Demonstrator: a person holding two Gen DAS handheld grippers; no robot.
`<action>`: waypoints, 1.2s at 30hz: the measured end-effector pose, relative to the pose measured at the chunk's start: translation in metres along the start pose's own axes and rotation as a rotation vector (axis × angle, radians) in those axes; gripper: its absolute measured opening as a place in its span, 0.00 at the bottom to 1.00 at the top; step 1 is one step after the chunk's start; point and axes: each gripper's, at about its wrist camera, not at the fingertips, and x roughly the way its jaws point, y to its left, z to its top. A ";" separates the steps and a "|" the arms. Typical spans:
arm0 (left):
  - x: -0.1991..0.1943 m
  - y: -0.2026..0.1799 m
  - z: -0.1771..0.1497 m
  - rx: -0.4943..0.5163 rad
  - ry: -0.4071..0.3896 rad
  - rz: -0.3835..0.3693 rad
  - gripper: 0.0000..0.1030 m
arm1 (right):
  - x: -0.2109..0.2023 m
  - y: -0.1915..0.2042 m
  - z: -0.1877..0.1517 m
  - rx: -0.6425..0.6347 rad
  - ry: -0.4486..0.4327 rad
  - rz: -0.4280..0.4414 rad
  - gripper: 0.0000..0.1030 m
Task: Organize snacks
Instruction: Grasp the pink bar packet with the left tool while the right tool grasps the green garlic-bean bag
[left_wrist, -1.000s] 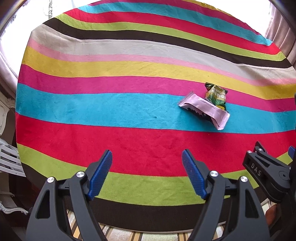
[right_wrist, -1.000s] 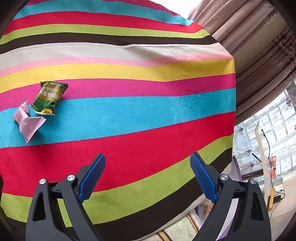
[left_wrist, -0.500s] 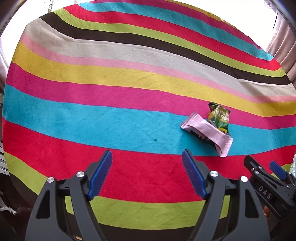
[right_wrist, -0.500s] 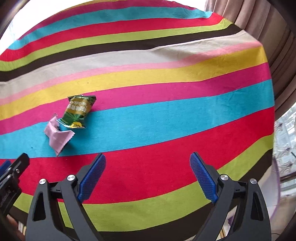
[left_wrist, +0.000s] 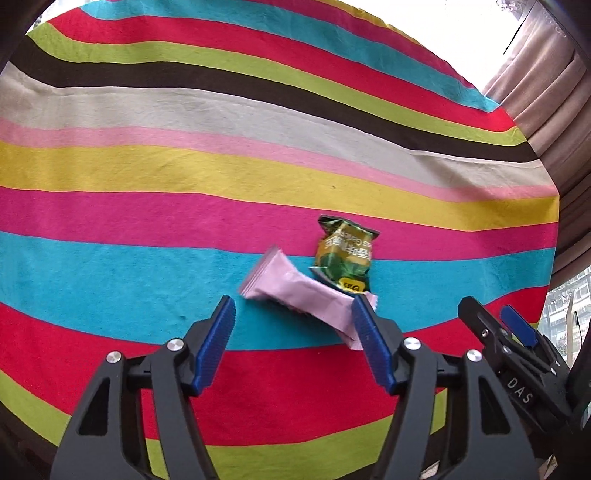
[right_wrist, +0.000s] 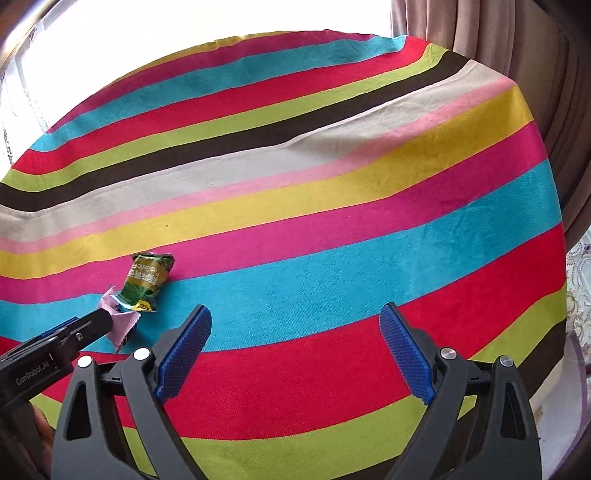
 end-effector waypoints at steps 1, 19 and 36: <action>0.004 -0.004 0.002 0.000 0.006 -0.009 0.61 | 0.002 -0.001 0.002 -0.006 0.002 0.000 0.87; 0.002 0.012 0.000 0.075 -0.003 0.118 0.65 | 0.027 0.055 0.028 -0.060 0.070 0.223 0.87; -0.020 0.065 -0.011 -0.058 -0.028 0.088 0.72 | 0.049 0.114 0.021 -0.222 0.092 0.200 0.65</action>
